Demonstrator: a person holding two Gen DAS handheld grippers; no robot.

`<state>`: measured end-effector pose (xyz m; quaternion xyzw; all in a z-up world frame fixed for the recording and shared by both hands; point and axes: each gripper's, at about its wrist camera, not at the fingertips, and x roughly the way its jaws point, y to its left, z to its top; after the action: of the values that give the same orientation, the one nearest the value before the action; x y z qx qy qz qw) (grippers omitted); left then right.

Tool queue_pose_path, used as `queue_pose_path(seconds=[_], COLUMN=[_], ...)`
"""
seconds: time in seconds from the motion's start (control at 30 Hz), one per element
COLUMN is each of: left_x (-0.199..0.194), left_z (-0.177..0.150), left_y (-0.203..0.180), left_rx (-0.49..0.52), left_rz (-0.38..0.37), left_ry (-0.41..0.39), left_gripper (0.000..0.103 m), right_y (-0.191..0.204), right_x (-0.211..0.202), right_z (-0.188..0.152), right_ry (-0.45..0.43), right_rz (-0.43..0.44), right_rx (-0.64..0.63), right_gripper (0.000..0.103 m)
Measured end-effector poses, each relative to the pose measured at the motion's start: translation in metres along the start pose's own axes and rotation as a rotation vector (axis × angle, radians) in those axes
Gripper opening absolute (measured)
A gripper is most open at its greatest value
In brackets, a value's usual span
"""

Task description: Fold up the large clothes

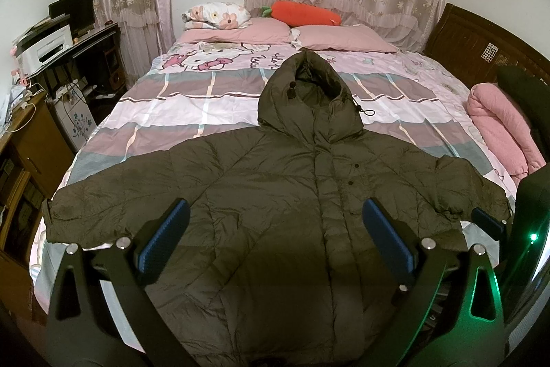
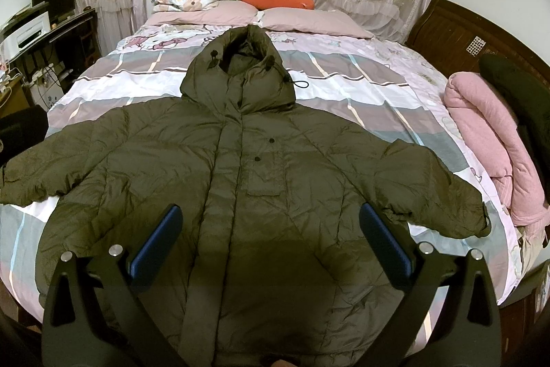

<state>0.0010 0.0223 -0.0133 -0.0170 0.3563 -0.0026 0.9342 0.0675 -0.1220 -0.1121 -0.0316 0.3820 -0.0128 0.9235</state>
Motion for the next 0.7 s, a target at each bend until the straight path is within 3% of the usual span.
queue_pose_path(seconds=[0.27, 0.43, 0.57, 0.7], left_x=[0.0, 0.005, 0.006, 0.015], left_z=[0.0, -0.004, -0.009, -0.011], left_y=[0.001, 0.008, 0.01, 0.006], left_rx=[-0.003, -0.029, -0.028, -0.008], left_rz=[-0.001, -0.028, -0.025, -0.003], left_ry=[0.005, 0.031, 0.046, 0.091], left_gripper=[0.101, 0.101, 0.101, 0.101], right_y=[0.002, -0.014, -0.049, -0.122], right_x=[0.004, 0.024, 0.05, 0.098], right_z=[-0.005, -0.016, -0.018, -0.007], right_ry=[0.008, 0.076, 0.172, 0.329], right_rz=[0.009, 0.074, 0.092, 0.072], right_rx=[-0.002, 0.051, 0.131, 0.246], right_gripper=[0.102, 0.102, 0.102, 0.102])
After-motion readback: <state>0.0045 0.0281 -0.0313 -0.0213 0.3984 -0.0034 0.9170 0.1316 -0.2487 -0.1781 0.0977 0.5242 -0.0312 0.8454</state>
